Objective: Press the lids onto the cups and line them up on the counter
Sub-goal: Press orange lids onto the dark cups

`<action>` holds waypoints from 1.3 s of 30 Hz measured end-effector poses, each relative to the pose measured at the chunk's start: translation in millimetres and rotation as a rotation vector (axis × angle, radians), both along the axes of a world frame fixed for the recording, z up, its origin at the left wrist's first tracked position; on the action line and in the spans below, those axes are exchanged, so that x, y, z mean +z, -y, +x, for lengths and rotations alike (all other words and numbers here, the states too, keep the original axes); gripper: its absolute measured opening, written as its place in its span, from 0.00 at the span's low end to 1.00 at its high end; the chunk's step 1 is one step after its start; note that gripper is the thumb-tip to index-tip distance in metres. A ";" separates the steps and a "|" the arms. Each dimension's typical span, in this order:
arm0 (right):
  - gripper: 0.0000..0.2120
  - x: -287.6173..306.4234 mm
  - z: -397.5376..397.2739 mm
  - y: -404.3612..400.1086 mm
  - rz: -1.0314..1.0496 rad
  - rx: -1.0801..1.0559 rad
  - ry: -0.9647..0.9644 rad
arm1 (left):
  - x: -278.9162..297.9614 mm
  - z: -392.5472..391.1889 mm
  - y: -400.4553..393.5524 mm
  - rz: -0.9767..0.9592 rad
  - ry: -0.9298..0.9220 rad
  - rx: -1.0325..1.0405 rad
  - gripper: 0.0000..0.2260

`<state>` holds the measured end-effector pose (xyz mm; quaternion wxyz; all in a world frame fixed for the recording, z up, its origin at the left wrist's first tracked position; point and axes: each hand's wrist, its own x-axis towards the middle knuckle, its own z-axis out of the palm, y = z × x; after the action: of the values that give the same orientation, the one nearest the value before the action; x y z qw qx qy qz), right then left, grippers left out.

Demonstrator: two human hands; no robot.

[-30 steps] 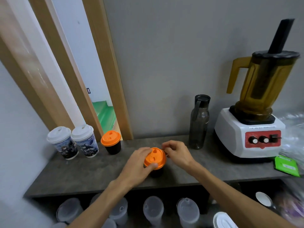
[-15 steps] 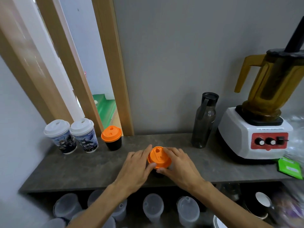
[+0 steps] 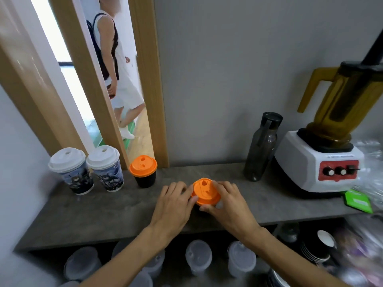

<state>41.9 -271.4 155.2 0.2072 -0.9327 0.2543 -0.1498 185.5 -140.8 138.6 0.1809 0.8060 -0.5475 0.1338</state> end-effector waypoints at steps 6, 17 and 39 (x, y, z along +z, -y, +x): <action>0.41 3.3 3.3 2.3 -0.017 0.001 -0.028 | 18.6 -27.5 -17.4 0.131 0.148 -0.019 0.11; 0.32 -3.1 -6.8 29.7 0.046 0.150 0.036 | 28.2 -64.4 -10.5 0.232 -0.065 0.082 0.19; 0.31 -6.2 -19.7 48.1 -0.230 0.265 -0.162 | 8.7 -76.1 4.9 0.394 0.033 0.214 0.40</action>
<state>22.2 -319.5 149.0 0.0961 -0.9846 0.1263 -0.0736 109.4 -145.6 147.3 -0.0042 0.8769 -0.4774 0.0557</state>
